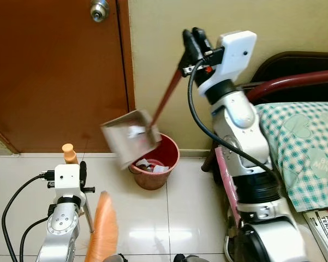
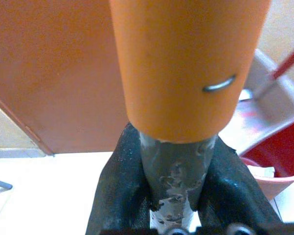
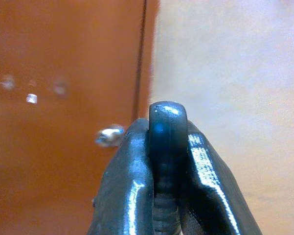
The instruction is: Sweep floor
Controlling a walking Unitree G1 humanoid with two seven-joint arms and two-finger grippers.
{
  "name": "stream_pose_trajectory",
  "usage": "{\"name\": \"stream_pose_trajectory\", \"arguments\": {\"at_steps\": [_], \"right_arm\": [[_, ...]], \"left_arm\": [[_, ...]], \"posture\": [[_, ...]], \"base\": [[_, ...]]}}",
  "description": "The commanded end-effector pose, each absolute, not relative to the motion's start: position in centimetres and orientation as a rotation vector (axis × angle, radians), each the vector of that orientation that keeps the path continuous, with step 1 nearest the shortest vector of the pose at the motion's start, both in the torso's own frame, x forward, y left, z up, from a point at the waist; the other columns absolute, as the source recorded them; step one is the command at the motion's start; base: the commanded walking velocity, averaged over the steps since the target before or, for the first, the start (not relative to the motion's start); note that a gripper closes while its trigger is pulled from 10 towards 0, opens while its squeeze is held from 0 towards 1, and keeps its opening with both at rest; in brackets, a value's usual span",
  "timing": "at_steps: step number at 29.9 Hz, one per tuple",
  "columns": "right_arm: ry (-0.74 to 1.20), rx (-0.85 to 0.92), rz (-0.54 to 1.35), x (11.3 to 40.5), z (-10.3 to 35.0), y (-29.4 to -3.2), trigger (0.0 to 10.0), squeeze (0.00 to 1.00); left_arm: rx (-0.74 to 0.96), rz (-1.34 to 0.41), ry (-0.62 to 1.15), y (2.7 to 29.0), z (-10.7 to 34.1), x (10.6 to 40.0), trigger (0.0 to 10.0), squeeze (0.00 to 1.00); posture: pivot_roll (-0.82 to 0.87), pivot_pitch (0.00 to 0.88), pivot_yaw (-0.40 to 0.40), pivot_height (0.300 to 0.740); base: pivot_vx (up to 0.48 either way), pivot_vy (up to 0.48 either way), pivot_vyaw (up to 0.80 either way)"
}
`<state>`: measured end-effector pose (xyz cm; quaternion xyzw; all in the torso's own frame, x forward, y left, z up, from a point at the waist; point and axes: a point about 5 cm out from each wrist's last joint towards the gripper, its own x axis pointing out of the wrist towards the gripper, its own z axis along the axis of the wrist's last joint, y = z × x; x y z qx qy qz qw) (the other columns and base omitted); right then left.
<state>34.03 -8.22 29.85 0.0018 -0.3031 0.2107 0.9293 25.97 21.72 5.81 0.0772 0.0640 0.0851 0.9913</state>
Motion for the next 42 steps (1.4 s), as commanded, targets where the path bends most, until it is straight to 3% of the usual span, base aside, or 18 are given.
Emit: {"name": "stream_pose_trajectory", "arguments": {"at_steps": [1,6,11,27,33,42], "right_arm": [[-0.713,-0.033,0.441,33.4,31.3,-8.1,10.0,0.00],[-0.763,-0.141,0.466,32.8,30.9,-7.5,10.0,0.00],[-0.806,-0.352,0.650,30.5,28.0,-4.5,10.0,0.00],[-0.773,-0.488,0.909,27.8,23.7,-2.2,10.0,0.00],[-0.782,-0.494,0.887,27.7,23.6,-2.4,10.0,0.00],[-0.963,-0.303,0.570,28.9,29.7,-4.1,10.0,0.00]], "left_arm": [[0.165,0.174,0.245,22.1,3.6,24.8,10.0,0.00],[0.167,0.170,0.241,22.1,3.8,25.0,10.0,0.00],[0.169,0.169,0.235,22.1,3.9,25.2,10.0,0.00],[0.186,0.149,0.215,21.8,4.1,25.5,10.0,0.00],[0.189,0.148,0.211,21.7,4.2,25.6,10.0,0.00],[0.194,0.148,0.202,21.6,4.2,25.7,10.0,0.00]], "posture": [[0.07,0.110,-0.028,0.740],[0.07,0.112,-0.025,0.740],[0.07,0.112,-0.024,0.740],[0.07,0.110,-0.022,0.740],[0.07,0.109,-0.025,0.740],[0.07,0.109,-0.024,0.740]], "base": [[0.000,0.000,0.00],[0.000,0.000,0.00],[0.000,0.000,0.00],[0.000,0.000,0.00],[0.000,0.000,0.00],[0.000,0.000,0.00]]}}
